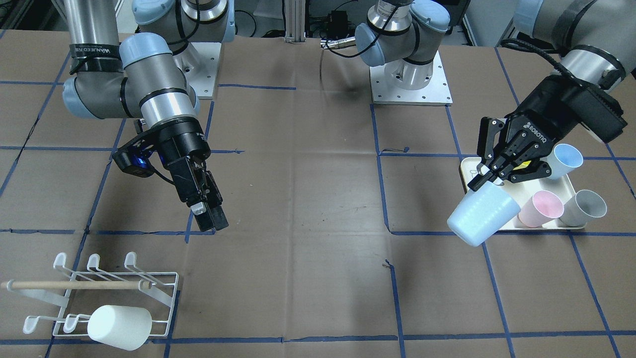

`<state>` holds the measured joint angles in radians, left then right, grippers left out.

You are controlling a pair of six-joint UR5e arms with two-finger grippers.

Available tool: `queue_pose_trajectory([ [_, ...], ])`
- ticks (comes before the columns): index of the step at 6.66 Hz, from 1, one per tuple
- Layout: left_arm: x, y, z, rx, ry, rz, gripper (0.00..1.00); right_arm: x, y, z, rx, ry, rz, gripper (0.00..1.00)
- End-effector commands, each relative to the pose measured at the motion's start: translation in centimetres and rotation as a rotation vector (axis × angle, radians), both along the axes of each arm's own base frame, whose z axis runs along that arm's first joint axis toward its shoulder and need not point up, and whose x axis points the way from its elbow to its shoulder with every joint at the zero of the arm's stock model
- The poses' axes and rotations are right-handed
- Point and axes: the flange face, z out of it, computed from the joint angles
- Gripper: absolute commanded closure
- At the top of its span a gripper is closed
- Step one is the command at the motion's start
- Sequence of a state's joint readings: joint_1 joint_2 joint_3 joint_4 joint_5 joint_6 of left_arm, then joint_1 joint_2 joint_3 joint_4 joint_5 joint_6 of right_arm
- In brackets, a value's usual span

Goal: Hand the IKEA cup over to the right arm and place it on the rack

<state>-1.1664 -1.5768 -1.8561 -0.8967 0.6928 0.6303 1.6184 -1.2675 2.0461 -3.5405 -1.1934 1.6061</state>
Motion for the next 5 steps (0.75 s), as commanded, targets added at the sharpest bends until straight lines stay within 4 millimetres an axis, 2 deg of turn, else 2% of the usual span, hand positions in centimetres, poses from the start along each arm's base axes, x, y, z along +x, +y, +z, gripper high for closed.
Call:
queue_pose_trajectory([
  [1, -5.2, -2.0, -1.2, -0.146, -0.031, -0.117, 1.00, 0.3, 0.4, -0.4, 0.009, 0.002, 0.006, 0.00],
  [2, -7.8, -2.0, -1.7, -0.198, -0.025, -0.176, 1.00, 0.3, 0.4, 0.1, 0.000, 0.001, 0.007, 0.00],
  [3, -9.3, -1.1, -4.0, -0.263, -0.014, -0.214, 1.00, -0.2, -0.2, -0.1, -0.001, 0.001, -0.003, 0.00],
  [4, -10.4, 1.0, -6.5, -0.324, 0.012, -0.243, 1.00, -0.1, -0.5, 0.3, -0.009, 0.001, -0.003, 0.00],
  [5, -10.9, 2.2, -7.7, -0.355, 0.014, -0.257, 1.00, -0.1, -0.4, 1.2, -0.024, 0.000, -0.001, 0.00],
])
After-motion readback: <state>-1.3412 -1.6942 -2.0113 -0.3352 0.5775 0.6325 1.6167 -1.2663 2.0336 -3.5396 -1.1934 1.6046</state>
